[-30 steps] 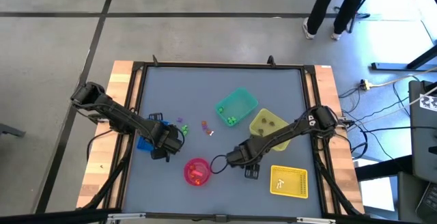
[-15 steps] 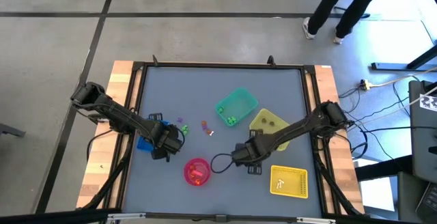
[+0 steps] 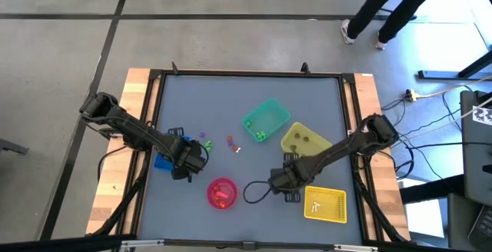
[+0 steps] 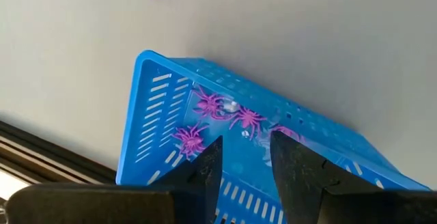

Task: Sort Halloween decoration
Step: Put the white bone toy into the yellow bin

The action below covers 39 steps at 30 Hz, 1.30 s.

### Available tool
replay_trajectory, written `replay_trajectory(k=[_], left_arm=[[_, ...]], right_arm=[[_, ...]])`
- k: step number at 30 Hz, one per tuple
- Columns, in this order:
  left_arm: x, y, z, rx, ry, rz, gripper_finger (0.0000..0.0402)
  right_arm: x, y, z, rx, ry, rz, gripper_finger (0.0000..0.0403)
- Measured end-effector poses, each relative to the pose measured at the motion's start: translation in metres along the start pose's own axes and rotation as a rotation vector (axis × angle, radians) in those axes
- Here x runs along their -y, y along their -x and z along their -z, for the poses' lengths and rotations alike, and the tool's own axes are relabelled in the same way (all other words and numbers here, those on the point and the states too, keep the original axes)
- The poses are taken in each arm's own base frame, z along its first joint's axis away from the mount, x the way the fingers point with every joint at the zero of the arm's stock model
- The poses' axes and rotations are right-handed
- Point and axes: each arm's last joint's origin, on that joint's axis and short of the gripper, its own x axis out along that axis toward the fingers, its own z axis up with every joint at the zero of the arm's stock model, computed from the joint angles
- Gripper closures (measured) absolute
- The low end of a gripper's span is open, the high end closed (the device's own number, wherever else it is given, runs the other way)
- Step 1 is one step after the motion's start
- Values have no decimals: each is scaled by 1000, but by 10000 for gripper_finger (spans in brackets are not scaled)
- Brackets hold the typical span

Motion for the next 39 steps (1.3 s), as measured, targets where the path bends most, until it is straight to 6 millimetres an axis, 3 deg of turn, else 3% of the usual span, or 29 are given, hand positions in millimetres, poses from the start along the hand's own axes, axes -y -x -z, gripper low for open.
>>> replay_trajectory(k=[39], left_arm=[[2, 0, -2, 24, 5, 14, 295]], right_arm=[[3, -10, 2, 46, 206, 46, 193]])
